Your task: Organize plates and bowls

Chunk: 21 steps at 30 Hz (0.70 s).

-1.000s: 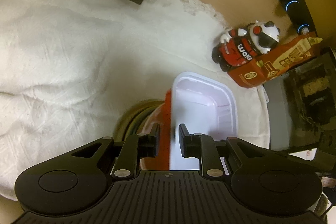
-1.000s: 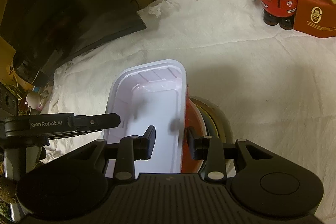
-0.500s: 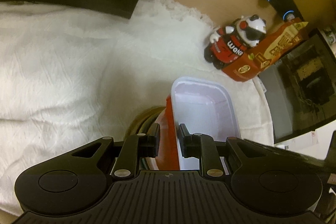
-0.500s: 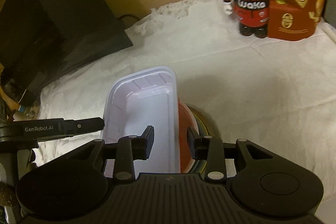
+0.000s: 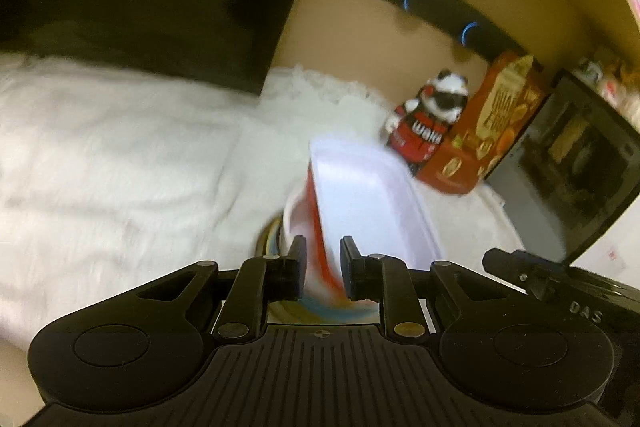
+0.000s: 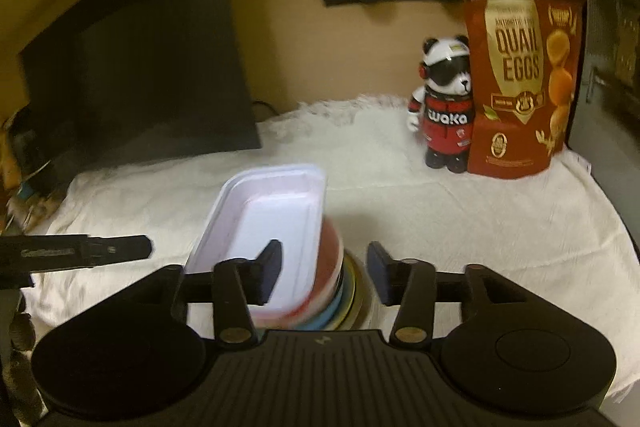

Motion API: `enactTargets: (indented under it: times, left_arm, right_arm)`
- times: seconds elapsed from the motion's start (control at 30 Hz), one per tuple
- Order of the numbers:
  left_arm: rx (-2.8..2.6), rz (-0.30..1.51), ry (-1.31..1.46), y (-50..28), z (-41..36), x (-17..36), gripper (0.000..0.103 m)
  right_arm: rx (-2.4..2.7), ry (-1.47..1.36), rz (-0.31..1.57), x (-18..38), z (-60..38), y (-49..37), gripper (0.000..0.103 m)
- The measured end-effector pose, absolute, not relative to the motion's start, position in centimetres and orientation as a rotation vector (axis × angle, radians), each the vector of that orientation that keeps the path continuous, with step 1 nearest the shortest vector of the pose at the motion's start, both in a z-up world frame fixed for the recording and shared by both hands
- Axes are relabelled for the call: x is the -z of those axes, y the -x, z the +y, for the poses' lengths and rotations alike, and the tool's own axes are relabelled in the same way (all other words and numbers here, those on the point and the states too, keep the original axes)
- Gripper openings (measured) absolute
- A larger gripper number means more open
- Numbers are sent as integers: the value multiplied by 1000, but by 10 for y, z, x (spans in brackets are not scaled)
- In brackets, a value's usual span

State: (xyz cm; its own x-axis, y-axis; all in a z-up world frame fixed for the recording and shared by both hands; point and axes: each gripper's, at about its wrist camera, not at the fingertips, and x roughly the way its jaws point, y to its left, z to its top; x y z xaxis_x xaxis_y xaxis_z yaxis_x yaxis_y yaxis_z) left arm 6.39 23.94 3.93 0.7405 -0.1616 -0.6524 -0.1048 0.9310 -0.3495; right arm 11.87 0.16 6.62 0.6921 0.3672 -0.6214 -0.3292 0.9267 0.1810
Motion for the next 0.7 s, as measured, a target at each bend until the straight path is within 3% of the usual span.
enactTargets:
  times: [0.07, 0.37, 0.7]
  left_arm:
    - [14, 758, 364, -39, 221, -32, 16]
    - [-118, 701, 152, 85, 143, -47, 16]
    - [-66, 730, 132, 120, 106, -58, 16]
  right_arm:
    - [-408, -38, 706, -59, 0, -91, 55]
    - [-452, -82, 799, -42, -28, 8, 61]
    - [-468, -51, 777, -62, -45, 70, 64]
